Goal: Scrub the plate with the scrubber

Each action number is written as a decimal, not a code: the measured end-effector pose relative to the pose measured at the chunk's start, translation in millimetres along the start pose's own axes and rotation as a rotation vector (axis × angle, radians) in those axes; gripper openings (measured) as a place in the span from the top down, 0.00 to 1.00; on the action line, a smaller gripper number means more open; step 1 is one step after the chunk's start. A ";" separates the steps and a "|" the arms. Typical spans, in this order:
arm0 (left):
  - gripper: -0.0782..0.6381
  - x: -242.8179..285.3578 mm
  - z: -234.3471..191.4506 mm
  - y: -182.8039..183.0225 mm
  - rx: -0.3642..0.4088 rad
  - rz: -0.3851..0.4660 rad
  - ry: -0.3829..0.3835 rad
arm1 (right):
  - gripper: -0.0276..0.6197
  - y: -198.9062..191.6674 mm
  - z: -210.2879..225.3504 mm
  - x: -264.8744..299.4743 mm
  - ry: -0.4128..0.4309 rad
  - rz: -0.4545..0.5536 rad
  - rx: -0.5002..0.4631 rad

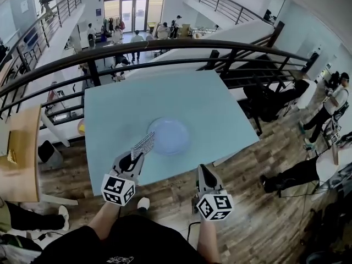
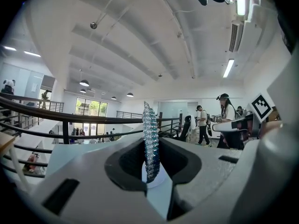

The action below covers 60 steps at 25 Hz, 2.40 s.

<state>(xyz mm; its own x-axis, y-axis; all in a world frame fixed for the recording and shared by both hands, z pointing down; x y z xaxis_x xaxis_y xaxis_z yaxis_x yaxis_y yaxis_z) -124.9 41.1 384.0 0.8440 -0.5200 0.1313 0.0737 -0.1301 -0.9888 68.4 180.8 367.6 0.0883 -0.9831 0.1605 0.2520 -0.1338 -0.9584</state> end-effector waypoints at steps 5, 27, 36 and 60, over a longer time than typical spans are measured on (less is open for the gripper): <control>0.77 33.9 -35.2 1.6 -0.018 -0.015 -0.043 | 0.95 4.3 -0.6 47.3 -0.027 -0.015 0.012; 0.77 112.7 -95.0 -52.9 -0.103 -0.135 -0.168 | 0.95 -60.2 14.4 157.7 -0.086 -0.175 0.101; 0.77 148.4 -80.8 -89.0 -0.133 -0.231 -0.182 | 0.95 -110.2 64.7 199.5 -0.102 -0.317 0.147; 0.77 251.2 -41.2 -201.0 -0.431 -0.514 -0.164 | 0.74 -226.1 193.5 287.0 -0.095 -0.663 0.169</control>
<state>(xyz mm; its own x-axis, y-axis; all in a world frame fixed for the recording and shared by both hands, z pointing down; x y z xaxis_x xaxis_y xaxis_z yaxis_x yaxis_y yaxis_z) 50.4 -98.2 618.7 0.8303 -0.1724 0.5300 0.2970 -0.6678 -0.6825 223.2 -46.9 676.0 -0.0541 -0.6842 0.7273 0.4283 -0.6738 -0.6021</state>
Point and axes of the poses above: the fingertips, and each gripper's own axes: x forward along the fingers, z to its right, y out of its top, the point moved 2 cm from there along -x, backward along the fingers, and after that the axes turned 2 degrees about x, right-handed, at the moved point
